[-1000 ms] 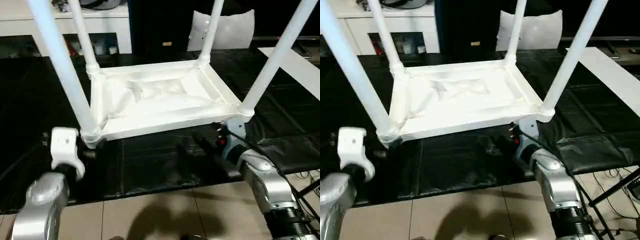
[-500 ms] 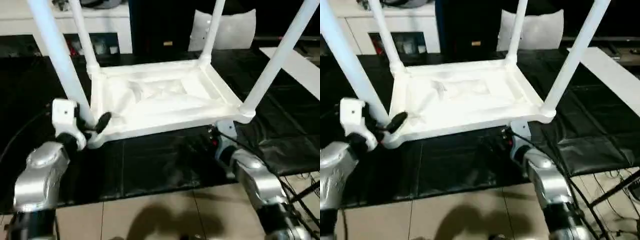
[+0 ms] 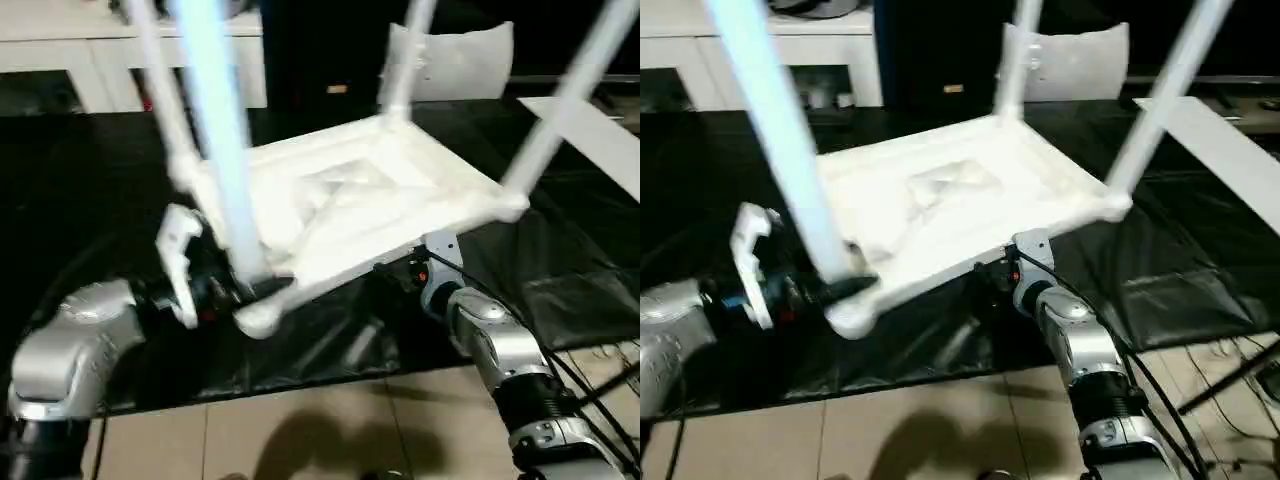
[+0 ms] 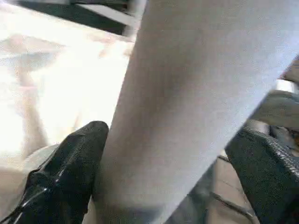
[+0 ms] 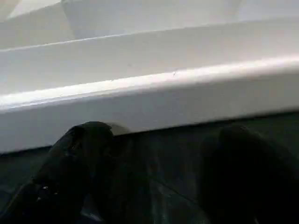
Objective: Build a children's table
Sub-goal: Rotate table base
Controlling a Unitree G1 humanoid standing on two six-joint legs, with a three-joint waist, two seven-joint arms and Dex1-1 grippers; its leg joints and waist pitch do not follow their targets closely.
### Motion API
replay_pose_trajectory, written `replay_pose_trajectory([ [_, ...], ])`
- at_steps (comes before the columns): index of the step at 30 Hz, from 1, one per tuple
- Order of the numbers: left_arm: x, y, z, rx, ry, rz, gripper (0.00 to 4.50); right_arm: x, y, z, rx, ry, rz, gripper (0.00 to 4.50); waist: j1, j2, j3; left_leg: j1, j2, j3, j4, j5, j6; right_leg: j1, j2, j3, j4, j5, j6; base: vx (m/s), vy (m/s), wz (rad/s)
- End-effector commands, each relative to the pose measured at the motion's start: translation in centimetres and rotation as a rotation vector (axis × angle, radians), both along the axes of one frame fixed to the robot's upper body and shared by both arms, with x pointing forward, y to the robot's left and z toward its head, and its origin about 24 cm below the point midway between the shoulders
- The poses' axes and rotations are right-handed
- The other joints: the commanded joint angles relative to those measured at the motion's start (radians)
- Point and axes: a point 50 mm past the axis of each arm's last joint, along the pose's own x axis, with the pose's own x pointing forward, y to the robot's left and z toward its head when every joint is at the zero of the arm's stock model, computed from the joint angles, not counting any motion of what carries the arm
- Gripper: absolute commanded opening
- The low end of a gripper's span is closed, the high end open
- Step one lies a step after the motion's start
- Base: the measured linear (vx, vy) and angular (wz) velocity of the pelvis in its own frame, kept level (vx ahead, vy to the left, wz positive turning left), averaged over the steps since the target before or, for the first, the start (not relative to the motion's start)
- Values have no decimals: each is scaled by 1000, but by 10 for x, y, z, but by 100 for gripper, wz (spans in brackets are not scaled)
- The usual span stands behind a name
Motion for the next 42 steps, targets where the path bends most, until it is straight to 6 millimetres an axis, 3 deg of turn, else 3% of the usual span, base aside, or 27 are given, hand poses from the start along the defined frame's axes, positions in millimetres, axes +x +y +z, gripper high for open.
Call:
replay_pose_trajectory([
  [1,-13,-30,0,-41,21,-169,441,9,33,19,37,-81,108,450,1,-3,-62,0,2,3,-80,-304,-12,66,-32,27,-62,-408,-136,0,0,0],
  [4,-15,-39,-1,-49,24,-188,441,10,43,20,37,-87,140,450,-9,-7,-61,4,0,0,-75,-337,-19,59,-34,25,-74,-521,-95,0,0,0],
  [7,-16,-48,-1,-58,17,-203,441,9,51,20,42,-92,170,450,-15,-8,-62,6,0,-1,-73,-338,-16,55,-32,24,-77,-538,-80,0,0,0],
  [11,-14,-67,-1,-60,-4,-215,441,0,69,18,51,-96,273,450,-21,-9,-65,6,2,0,-73,-330,-6,56,-28,25,-72,-477,-102,0,0,0],
  [17,-11,-83,2,-87,-37,-229,441,-6,70,12,35,-95,316,450,-21,-7,-68,8,5,4,-72,-305,1,57,-26,28,-66,-404,-137,0,0,0],
  [24,-3,-106,6,-93,-93,-247,441,-3,57,12,6,-105,286,450,-18,-9,-68,8,3,4,-70,-311,3,60,-26,27,-70,-421,-132,0,0,0],
  [32,28,-98,11,-50,-209,-47,441,3,27,8,-36,-96,156,450,-16,-11,-71,6,-1,4,-66,-297,9,62,-26,25,-74,-436,-112,0,0,0],
  [33,33,-98,11,-34,-232,-10,441,2,21,7,-37,-93,141,450,-17,-20,-72,4,1,4,-65,-293,12,63,-26,24,-74,-431,-114,0,0,0],
  [36,45,-97,11,10,-294,125,441,1,-1,7,-40,-95,83,450,-9,-15,-70,10,1,6,-63,-303,19,58,-23,24,-78,-441,-104,0,0,0],
  [40,47,-97,11,-9,-306,160,441,0,-17,11,-36,-109,38,450,-2,-16,-73,4,-2,6,-61,-293,19,64,-25,21,-80,-461,-89,0,0,0],
  [41,47,-97,10,-8,-304,161,441,-1,-19,11,-37,-111,32,450,0,-8,-73,6,-2,5,-61,-294,21,60,-25,21,-80,-464,-91,0,0,0],
  [42,47,-95,7,8,-298,160,441,-2,-24,12,-38,-116,21,450,-3,-10,-72,5,-2,6,-61,-297,24,60,-23,20,-82,-464,-90,0,0,0],
])
